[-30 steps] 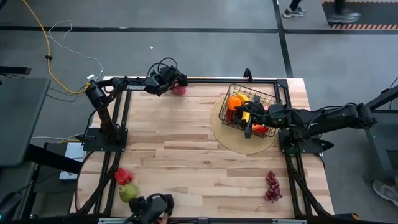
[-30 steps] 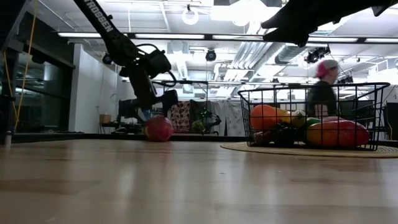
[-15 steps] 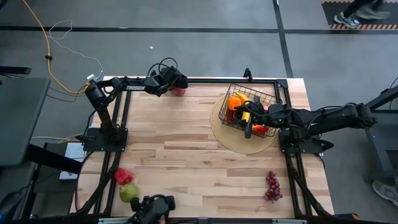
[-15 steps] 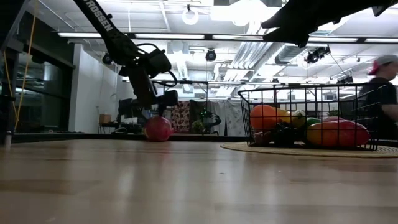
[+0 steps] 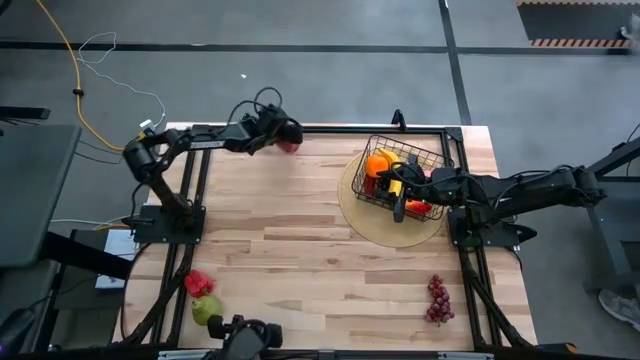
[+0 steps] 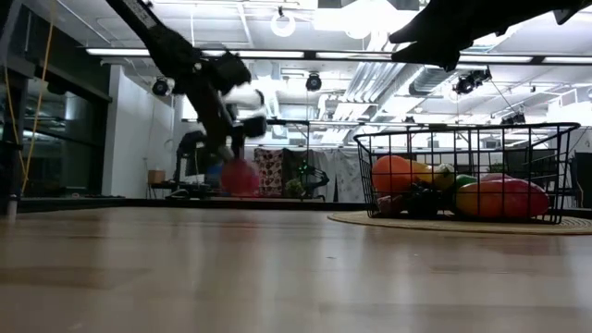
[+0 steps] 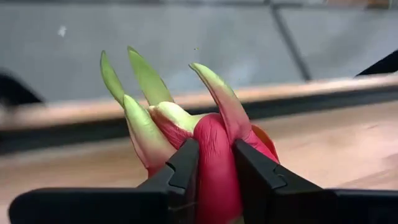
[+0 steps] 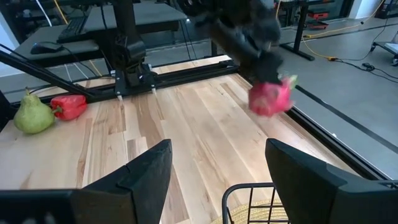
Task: Build produce basket
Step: Put the dragonfruit into the wire basket
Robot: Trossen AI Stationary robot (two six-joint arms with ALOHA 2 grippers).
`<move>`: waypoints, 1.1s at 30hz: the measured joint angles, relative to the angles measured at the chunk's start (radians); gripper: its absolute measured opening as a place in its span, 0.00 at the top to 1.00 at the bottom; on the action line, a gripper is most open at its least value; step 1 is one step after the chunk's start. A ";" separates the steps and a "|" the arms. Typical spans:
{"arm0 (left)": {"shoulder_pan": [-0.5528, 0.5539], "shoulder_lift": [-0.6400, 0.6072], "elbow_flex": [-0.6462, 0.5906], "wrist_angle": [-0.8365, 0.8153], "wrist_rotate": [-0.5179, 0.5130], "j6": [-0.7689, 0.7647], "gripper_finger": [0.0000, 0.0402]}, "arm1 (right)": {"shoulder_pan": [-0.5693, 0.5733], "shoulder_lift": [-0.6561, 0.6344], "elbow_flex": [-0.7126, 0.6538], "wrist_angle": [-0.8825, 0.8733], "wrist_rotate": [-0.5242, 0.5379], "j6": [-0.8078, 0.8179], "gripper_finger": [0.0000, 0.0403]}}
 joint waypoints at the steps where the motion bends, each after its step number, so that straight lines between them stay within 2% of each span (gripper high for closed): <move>1: -0.003 -0.026 0.001 0.006 -0.003 0.017 0.83 | 0.000 0.000 0.000 0.000 0.000 0.000 0.38; 5: -0.036 -0.119 0.002 0.025 -0.001 0.132 0.83 | 0.000 0.000 0.000 0.000 0.000 -0.002 0.38; 8: -0.101 -0.198 0.002 0.073 0.058 0.260 0.83 | 0.000 0.000 0.000 0.000 0.000 -0.003 0.38; 12: -0.239 -0.297 -0.063 0.244 0.097 0.435 0.83 | 0.000 0.000 0.000 0.000 0.000 -0.003 0.38; 18: -0.447 -0.431 -0.276 0.577 0.207 0.591 0.83 | 0.000 0.003 0.000 0.026 -0.003 0.001 0.38; 23: -0.565 -0.458 -0.410 0.786 0.239 0.633 0.82 | 0.000 0.077 0.000 0.203 -0.104 0.046 0.38; 28: -0.614 -0.458 -0.421 0.825 0.202 0.704 0.81 | 0.007 0.235 0.000 0.479 -0.230 0.070 0.38; 33: -0.638 -0.458 -0.421 0.863 0.190 0.739 0.82 | 0.006 0.382 0.000 0.676 -0.239 0.154 0.38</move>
